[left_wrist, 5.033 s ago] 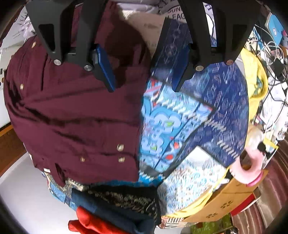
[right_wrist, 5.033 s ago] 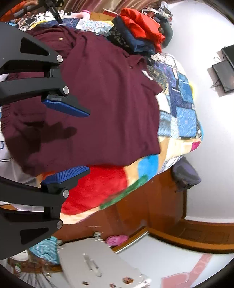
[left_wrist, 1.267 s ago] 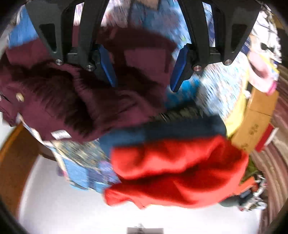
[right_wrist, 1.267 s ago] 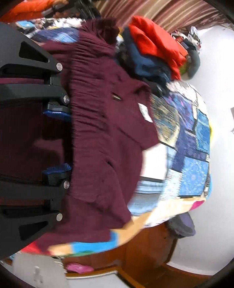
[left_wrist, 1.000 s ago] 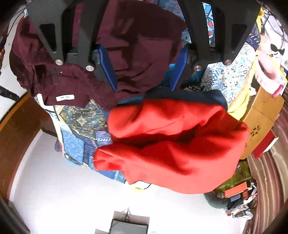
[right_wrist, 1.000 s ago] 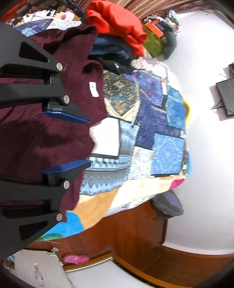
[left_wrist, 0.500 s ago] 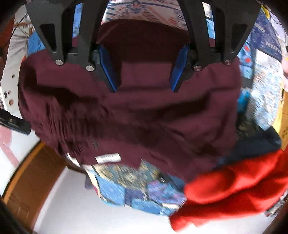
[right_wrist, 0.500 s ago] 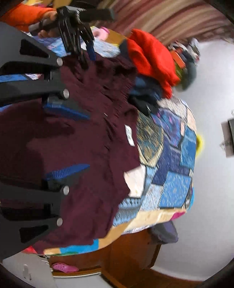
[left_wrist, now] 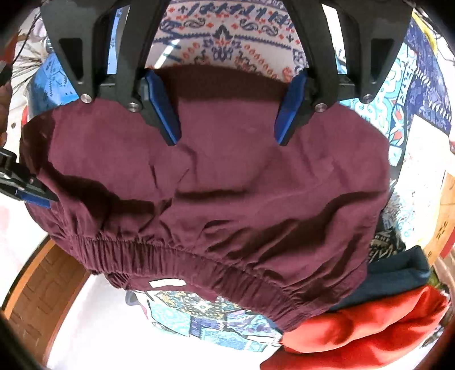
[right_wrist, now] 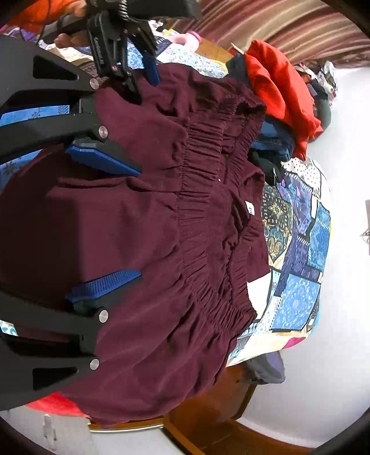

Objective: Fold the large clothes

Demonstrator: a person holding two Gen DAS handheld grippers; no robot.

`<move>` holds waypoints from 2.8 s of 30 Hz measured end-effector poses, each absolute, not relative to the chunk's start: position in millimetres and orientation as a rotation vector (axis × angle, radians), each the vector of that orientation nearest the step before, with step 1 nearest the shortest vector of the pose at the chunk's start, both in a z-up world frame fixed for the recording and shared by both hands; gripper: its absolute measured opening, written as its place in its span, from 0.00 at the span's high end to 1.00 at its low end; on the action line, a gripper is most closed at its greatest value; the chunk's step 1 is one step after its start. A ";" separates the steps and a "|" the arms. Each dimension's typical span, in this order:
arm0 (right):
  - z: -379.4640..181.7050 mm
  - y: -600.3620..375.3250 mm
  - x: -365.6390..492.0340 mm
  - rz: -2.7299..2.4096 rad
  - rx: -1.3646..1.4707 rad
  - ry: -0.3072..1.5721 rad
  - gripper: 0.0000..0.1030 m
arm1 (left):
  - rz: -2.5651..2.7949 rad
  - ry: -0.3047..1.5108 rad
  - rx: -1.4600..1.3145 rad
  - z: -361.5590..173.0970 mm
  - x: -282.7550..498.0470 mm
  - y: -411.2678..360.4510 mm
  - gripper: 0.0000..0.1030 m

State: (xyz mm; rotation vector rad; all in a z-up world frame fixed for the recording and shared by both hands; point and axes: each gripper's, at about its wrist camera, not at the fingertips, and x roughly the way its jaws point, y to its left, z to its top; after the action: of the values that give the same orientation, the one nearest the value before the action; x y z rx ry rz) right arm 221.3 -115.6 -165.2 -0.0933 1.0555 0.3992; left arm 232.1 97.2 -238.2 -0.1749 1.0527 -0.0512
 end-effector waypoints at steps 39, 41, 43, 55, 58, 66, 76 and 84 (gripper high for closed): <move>-166.3 -115.0 221.1 0.370 -0.089 1.054 0.34 | 0.133 0.852 -1.134 -330.3 250.4 264.4 0.63; -164.7 -115.6 221.5 0.366 -0.083 1.061 0.34 | 0.153 0.845 -1.071 -314.1 248.1 259.7 0.67; -162.5 -116.2 221.7 0.362 -0.077 1.068 0.34 | 0.163 0.838 -1.012 -295.4 244.2 254.7 0.70; -115.6 -83.6 199.8 0.473 -0.114 0.963 0.34 | 0.106 0.644 -0.779 -166.4 178.4 240.9 0.77; -123.2 -61.7 197.5 0.512 -0.159 0.969 0.34 | 0.127 0.570 -0.720 -135.3 167.2 233.5 0.77; -193.6 -12.4 210.9 0.645 -0.142 1.196 0.34 | 0.157 0.528 -0.536 -103.9 171.6 203.3 0.78; -155.2 -57.1 218.5 0.641 -0.027 1.142 0.34 | 0.091 0.519 -0.472 -80.8 205.2 154.2 0.78; -120.8 -141.3 225.3 0.486 0.055 1.018 0.34 | -0.054 0.580 -0.402 -65.5 274.0 69.0 0.78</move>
State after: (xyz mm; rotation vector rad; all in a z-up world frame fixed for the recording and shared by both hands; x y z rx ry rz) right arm 225.3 -141.3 -120.8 0.0547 1.0178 0.4859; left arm 274.0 69.0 -65.5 -0.4023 0.5805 -0.0542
